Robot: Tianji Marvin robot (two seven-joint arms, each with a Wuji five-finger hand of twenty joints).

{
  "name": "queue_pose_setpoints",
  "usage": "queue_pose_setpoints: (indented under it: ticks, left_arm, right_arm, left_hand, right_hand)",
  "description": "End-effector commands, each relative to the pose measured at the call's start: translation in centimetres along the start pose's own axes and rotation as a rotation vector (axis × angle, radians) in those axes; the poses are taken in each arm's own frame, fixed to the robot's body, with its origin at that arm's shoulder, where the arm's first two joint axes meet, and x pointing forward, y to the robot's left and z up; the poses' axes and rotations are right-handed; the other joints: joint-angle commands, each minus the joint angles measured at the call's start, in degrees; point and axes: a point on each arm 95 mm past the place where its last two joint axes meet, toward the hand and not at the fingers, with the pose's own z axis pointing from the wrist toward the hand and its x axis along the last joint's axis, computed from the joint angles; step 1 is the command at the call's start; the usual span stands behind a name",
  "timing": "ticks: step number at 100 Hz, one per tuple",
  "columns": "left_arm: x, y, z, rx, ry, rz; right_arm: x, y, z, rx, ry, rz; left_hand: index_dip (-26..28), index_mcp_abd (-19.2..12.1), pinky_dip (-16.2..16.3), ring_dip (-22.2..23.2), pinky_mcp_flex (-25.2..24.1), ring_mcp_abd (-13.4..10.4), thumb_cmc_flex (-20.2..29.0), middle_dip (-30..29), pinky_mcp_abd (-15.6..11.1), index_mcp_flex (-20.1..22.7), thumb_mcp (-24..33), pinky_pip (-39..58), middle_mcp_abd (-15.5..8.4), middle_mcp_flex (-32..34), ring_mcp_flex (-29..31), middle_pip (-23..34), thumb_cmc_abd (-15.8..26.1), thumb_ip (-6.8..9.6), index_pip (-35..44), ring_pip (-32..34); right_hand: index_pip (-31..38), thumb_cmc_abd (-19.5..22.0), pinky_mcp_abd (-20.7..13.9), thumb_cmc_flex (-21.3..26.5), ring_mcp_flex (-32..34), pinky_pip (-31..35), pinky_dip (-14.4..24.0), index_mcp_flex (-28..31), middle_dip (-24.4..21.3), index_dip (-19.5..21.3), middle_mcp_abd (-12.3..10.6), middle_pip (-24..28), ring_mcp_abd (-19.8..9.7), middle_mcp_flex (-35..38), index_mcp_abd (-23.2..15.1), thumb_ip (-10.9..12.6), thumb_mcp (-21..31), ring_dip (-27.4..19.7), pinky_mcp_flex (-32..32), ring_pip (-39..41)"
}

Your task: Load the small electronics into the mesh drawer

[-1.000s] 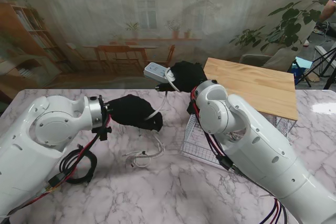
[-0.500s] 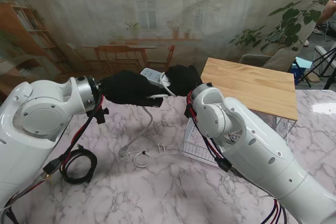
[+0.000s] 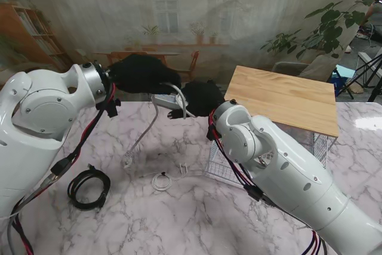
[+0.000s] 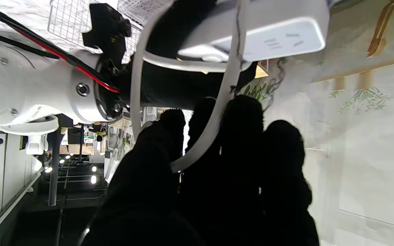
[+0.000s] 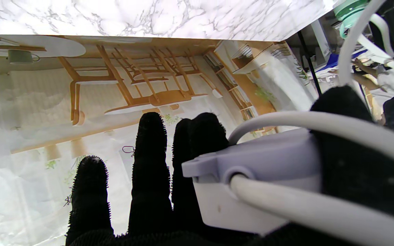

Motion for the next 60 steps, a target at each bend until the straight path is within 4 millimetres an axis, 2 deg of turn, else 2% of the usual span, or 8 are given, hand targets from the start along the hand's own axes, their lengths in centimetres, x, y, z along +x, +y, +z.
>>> queue_pose_setpoints:
  ticks: [1, 37, 60]
  left_arm:
    - [-0.3, -0.8, 0.2, 0.017, -0.012, -0.003]
    - [-2.8, -0.8, 1.8, 0.007, -0.091, 0.004]
    - [-3.8, -0.2, 2.9, -0.024, -0.127, -0.003]
  right_arm:
    - [0.2, -1.2, -0.2, 0.031, 0.010, -0.004]
    - [2.4, -3.1, -1.0, 0.071, 0.086, 0.050]
    - [2.9, -3.7, -1.4, 0.095, 0.112, 0.075]
  left_hand:
    - [2.36, -4.79, 1.84, 1.06, 0.97, 0.39, 4.17, 1.26, -0.93, 0.76, 2.51, 2.80, 0.33, 2.01, 1.76, 2.10, 2.46, 1.00, 2.97, 2.70]
    - [2.39, -5.05, 2.18, 1.53, 1.72, -0.19, 4.16, 2.18, -1.19, 0.91, 2.29, 3.65, -0.04, 2.67, 2.39, 3.05, 1.83, 1.40, 3.24, 3.63]
    - [2.35, -5.37, 2.11, 1.46, 1.48, -0.27, 4.11, 2.26, -1.29, 0.82, 2.14, 3.46, -0.04, 2.48, 2.15, 3.00, 1.96, 1.34, 3.35, 3.49]
  right_hand:
    - [4.81, 11.79, 0.28, 9.81, -0.72, -0.89, 0.82, 3.69, 0.07, 0.68, -2.45, 3.49, -0.36, 0.44, -8.03, 0.53, 20.07, 0.35, -0.98, 3.06]
    - [4.72, 11.71, 0.32, 9.63, -0.57, -0.88, 0.87, 3.80, 0.09, 0.68, -2.63, 3.28, -0.39, 0.67, -8.23, 0.53, 20.15, 0.29, -1.00, 2.88]
    - [4.68, 11.66, 0.38, 9.61, -0.55, -0.96, 0.86, 3.84, 0.15, 0.72, -2.53, 3.14, -0.40, 0.70, -8.33, 0.54, 20.25, 0.26, -1.07, 2.73]
